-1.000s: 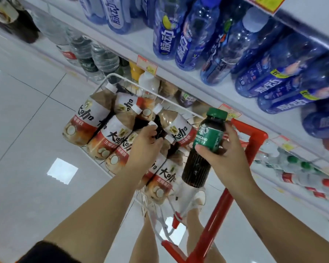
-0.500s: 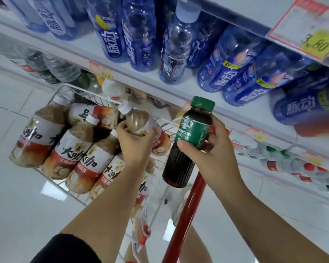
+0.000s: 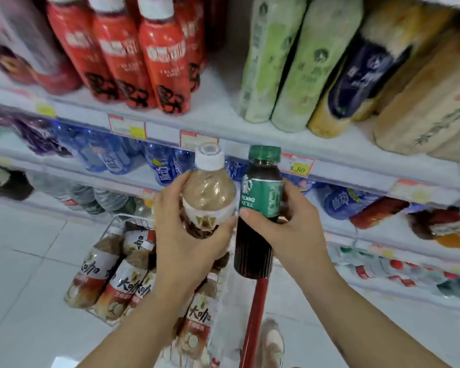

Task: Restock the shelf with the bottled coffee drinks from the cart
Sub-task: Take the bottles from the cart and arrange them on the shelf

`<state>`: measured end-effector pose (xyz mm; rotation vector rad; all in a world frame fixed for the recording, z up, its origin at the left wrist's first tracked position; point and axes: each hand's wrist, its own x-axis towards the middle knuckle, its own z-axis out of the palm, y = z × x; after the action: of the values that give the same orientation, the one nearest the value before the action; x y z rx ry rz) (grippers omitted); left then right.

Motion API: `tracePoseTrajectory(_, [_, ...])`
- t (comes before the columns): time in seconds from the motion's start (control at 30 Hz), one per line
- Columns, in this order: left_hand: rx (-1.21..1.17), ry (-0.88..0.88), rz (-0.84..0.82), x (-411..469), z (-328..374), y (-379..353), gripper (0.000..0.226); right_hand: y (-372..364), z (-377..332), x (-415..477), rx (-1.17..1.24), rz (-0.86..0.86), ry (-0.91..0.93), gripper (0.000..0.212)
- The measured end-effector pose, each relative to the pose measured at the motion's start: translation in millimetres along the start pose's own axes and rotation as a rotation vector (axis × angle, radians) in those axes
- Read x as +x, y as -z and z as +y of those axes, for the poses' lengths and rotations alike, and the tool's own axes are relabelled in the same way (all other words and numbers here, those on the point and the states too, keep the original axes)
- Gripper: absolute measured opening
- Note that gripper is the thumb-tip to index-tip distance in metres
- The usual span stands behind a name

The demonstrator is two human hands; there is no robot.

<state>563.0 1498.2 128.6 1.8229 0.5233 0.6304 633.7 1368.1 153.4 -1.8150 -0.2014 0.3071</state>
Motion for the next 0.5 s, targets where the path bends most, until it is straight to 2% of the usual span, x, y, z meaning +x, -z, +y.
tracePoseTrajectory(0.1, [-0.080, -0.096, -0.033, 10, 56, 11, 0.075, 15, -52, -8, 0.024, 0.068, 0.137, 0.056])
tracePoseTrajectory(0.27, [-0.170, -0.370, -0.048, 30, 149, 20, 0.077, 59, -144, -27, 0.085, 0.165, 0.387, 0.064])
tracePoseTrajectory(0.5, [-0.099, -0.782, -0.071, 43, 269, 1, 0.079, 142, -224, -46, 0.093, 0.300, 0.662, 0.065])
